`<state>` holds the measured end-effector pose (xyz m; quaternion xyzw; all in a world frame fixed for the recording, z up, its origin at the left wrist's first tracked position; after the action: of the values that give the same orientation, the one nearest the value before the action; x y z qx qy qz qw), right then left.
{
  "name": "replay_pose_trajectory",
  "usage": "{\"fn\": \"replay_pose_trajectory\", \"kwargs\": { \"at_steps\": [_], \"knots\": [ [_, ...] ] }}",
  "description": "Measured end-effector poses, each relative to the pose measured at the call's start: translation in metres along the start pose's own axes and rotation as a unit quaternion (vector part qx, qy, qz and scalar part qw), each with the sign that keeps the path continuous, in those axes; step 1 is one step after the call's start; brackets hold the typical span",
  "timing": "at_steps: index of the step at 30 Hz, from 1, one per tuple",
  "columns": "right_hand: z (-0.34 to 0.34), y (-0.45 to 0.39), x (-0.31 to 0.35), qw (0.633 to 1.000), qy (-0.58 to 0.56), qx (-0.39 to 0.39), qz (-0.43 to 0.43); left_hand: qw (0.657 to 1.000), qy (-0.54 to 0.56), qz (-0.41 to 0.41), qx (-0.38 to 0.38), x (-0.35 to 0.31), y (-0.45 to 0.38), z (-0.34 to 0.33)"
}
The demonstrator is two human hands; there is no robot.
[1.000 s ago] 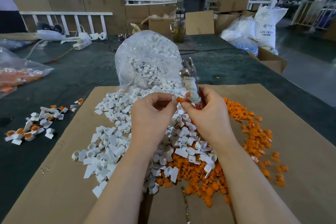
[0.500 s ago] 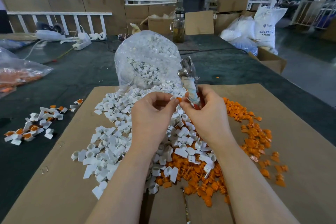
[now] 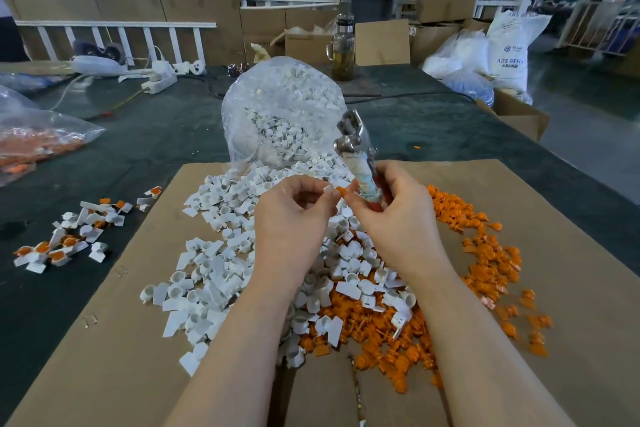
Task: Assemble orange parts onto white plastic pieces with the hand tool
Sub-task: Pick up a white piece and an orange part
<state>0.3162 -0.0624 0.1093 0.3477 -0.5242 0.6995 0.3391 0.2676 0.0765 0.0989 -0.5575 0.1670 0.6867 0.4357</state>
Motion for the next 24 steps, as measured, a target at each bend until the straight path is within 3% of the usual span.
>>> {"fn": "replay_pose_trajectory", "kwargs": {
  "at_steps": [10,24],
  "knots": [
    [0.010,-0.002,-0.010,0.992,-0.018,0.078,-0.099,0.987,0.146,0.065,0.009,0.006,-0.006,0.004],
    [-0.002,-0.001,-0.005,0.998,0.041,0.013,-0.049,1.000,-0.004,-0.015,-0.013,0.000,0.002,-0.004]
  ]
}}
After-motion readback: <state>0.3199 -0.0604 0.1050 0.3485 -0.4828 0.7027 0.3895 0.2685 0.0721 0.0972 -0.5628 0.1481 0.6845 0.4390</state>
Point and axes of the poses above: each hand's wrist, its own y-axis away from the middle knuckle, its own z-axis out of the back of the hand, x = y × z, the point moved 4 cm from there along -y, towards the middle knuckle, and after that the axes turned 12 degrees about -y, right-handed, at the moved point
